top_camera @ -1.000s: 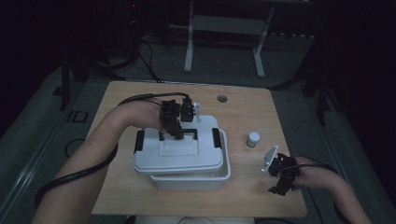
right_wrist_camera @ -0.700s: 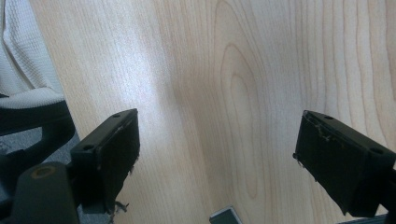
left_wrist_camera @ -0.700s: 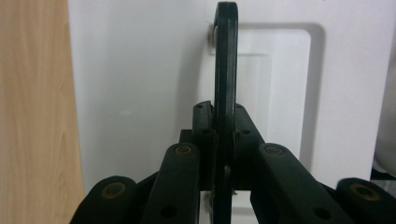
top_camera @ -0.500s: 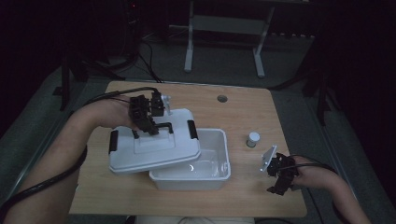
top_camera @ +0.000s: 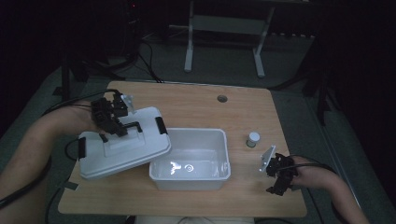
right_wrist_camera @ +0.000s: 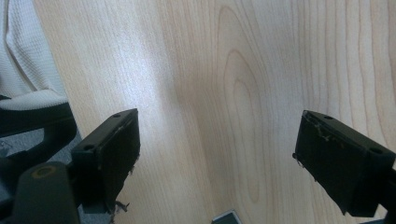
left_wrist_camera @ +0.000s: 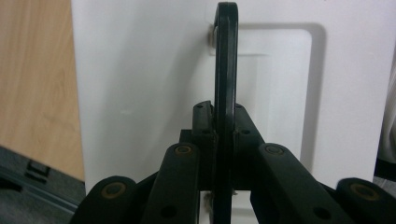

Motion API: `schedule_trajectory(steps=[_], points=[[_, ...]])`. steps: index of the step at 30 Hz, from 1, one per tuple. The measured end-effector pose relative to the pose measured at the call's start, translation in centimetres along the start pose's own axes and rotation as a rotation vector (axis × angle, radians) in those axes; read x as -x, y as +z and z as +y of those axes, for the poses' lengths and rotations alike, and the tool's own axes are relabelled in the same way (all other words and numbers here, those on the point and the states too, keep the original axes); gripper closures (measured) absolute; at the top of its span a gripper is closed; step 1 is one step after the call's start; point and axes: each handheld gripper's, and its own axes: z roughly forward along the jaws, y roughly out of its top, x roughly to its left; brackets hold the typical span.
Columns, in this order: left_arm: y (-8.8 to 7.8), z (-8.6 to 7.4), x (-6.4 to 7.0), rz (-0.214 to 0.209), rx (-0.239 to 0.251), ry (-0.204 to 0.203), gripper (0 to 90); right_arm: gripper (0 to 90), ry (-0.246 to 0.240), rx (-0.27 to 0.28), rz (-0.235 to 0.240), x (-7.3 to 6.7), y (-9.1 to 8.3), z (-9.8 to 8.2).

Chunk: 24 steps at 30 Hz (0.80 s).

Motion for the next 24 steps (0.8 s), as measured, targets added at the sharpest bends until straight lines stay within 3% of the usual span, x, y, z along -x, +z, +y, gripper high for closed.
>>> schedule_trajectory(steps=[13,18,22,24], points=[[0.8,-5.7,-1.6,0.023,0.011,-0.129,83.7,13.9,0.003,0.01,0.0,0.0,0.2,0.0],[1.6,-6.9,-2.4,0.042,0.021,-0.181,83.7,13.9,0.003,0.01,-0.001,0.0,0.1,-0.2],[2.6,-7.4,-2.9,0.037,0.015,-0.198,83.7,13.9,0.005,0.014,0.0,-0.1,0.1,-0.3],[3.9,-7.7,-3.3,0.035,0.0,-0.216,83.7,13.9,0.008,0.013,0.0,-0.1,0.2,-0.4]])
